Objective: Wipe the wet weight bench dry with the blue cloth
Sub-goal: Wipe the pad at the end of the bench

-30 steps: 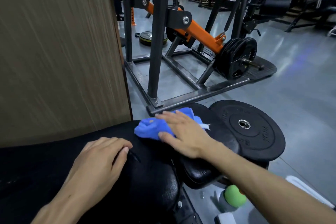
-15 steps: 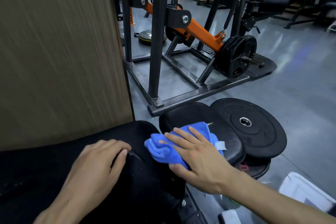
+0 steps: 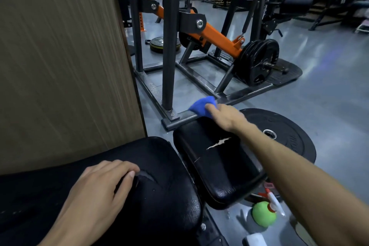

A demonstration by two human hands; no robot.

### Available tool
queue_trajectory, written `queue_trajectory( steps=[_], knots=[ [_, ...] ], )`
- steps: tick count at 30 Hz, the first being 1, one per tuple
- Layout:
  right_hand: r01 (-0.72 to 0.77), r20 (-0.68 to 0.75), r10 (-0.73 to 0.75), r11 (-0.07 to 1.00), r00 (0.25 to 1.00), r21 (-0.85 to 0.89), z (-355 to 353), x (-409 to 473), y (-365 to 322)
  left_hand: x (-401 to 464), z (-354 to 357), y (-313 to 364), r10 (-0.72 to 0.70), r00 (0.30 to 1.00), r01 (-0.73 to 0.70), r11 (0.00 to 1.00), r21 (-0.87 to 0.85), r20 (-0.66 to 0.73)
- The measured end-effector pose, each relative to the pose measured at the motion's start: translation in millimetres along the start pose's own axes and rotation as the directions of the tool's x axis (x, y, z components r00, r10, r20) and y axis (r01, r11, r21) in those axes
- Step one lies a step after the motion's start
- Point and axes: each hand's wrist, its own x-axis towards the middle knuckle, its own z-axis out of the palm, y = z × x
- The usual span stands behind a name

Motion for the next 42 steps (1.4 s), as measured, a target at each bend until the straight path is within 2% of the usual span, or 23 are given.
queue_trajectory(
  steps=[2, 4, 5, 7, 9, 11, 14, 16, 17, 19, 21, 23, 24, 26, 28, 30, 31, 33, 35, 36, 37, 40, 42],
  knots=[
    [-0.147, 0.031, 0.144, 0.978, 0.989, 0.150, -11.8, -14.5, 31.3, -4.5, -5.7, -3.5, 0.006, 1.000, -0.006, 1.000, 0.008, -0.008],
    [-0.212, 0.023, 0.213, 0.947, 0.977, 0.239, -15.6, -35.0, 50.7, -9.1, -10.8, -5.5, 0.014, 1.000, -0.014, 1.000, 0.016, -0.010],
    [-0.217, 0.008, 0.222, 0.945, 0.975, 0.243, -15.9, -41.1, 54.3, -11.2, -12.8, -4.9, 0.015, 1.000, -0.015, 1.000, 0.022, -0.012],
    [-0.193, -0.060, 0.201, 0.973, 0.978, 0.125, -12.0, -49.9, 47.3, -15.2, -16.1, -1.5, 0.023, 1.000, -0.023, 0.999, 0.032, -0.006],
    [-0.062, -0.142, 0.051, 0.995, 0.989, -0.076, -0.7, -63.3, 29.0, -19.0, -19.6, 3.4, 0.033, 0.999, -0.033, 0.999, 0.031, 0.002],
    [0.140, -0.141, -0.174, 0.965, 0.975, -0.223, 21.8, -90.2, 3.3, -23.5, -24.3, 9.2, 0.040, 0.999, -0.040, 0.999, 0.021, 0.006],
    [0.434, -0.068, -0.462, 0.867, 0.884, -0.246, 45.7, -153.1, -15.3, -31.2, -31.7, 18.6, 0.044, 0.999, -0.044, 0.999, -0.007, -0.010],
    [0.551, -0.009, -0.564, 0.811, 0.826, -0.196, 42.2, -179.0, 3.3, -33.4, -33.0, 22.5, 0.044, 0.999, -0.044, 0.999, -0.015, -0.015],
    [0.560, -0.019, -0.572, 0.810, 0.820, -0.175, 36.9, -180.2, 19.6, -35.7, -33.3, 24.6, 0.044, 0.999, -0.044, 0.999, -0.013, -0.015],
    [0.427, -0.100, -0.443, 0.891, 0.891, -0.153, 22.7, -168.7, 55.9, -41.3, -34.6, 28.6, 0.042, 0.999, -0.042, 0.999, -0.005, -0.012],
    [0.174, -0.208, -0.183, 0.983, 0.961, -0.063, 13.2, -157.3, 74.8, -47.3, -37.9, 31.7, 0.037, 0.999, -0.037, 0.999, -0.002, -0.011],
    [0.046, -0.275, -0.064, 0.996, 0.959, -0.070, 24.1, -162.1, 64.1, -52.0, -42.3, 35.7, 0.038, 0.999, -0.038, 0.999, -0.002, -0.016],
    [0.052, -0.313, -0.093, 0.989, 0.945, -0.136, 35.4, -173.2, 50.8, -53.6, -44.1, 37.2, 0.035, 0.999, -0.035, 0.999, -0.004, -0.014],
    [0.239, -0.318, -0.294, 0.950, 0.901, -0.203, 57.9, -210.1, 20.9, -55.1, -46.2, 40.3, 0.033, 0.999, -0.033, 0.999, -0.014, -0.011],
    [0.471, -0.183, -0.509, 0.856, 0.841, -0.214, 66.4, -244.1, 8.0, -55.6, -45.9, 41.9, 0.032, 0.999, -0.032, 0.999, -0.022, -0.013],
    [0.545, -0.126, -0.575, 0.812, 0.808, -0.209, 56.0, -236.2, 23.2, -55.5, -44.5, 43.1, 0.032, 0.999, -0.032, 0.999, -0.022, -0.006],
    [0.499, -0.160, -0.529, 0.845, 0.833, -0.194, 50.5, -223.6, 35.0, -55.6, -43.6, 43.4, 0.033, 0.999, -0.033, 0.999, -0.022, -0.003],
    [0.267, -0.302, -0.282, 0.959, 0.911, -0.090, 35.6, -192.5, 55.0, -55.5, -42.7, 41.5, 0.039, 0.999, -0.039, 0.999, -0.013, 0.005],
    [0.034, -0.385, -0.043, 0.999, 0.922, -0.030, 34.5, -181.1, 52.7, -55.2, -42.5, 38.4, 0.039, 0.999, -0.039, 0.999, -0.012, 0.010],
    [-0.008, -0.422, -0.017, 0.998, 0.907, -0.057, 43.4, -185.6, 43.4, -54.5, -42.6, 36.9, 0.037, 0.999, -0.037, 0.999, -0.014, 0.008],
    [0.028, -0.438, -0.070, 0.995, 0.896, -0.100, 54.8, -196.8, 30.9, -52.4, -42.4, 35.7, 0.035, 0.999, -0.035, 0.999, -0.015, 0.007],
    [0.360, -0.321, -0.397, 0.918, 0.860, -0.169, 84.5, -246.4, 1.8, -42.5, -39.1, 39.4, 0.038, 0.999, -0.039, 0.999, -0.026, -0.012],
    [0.460, -0.279, -0.501, 0.865, 0.819, -0.202, 85.5, -252.3, 9.7, -36.7, -35.5, 45.5, 0.039, 0.999, -0.039, 0.998, -0.038, -0.017]
  ],
)
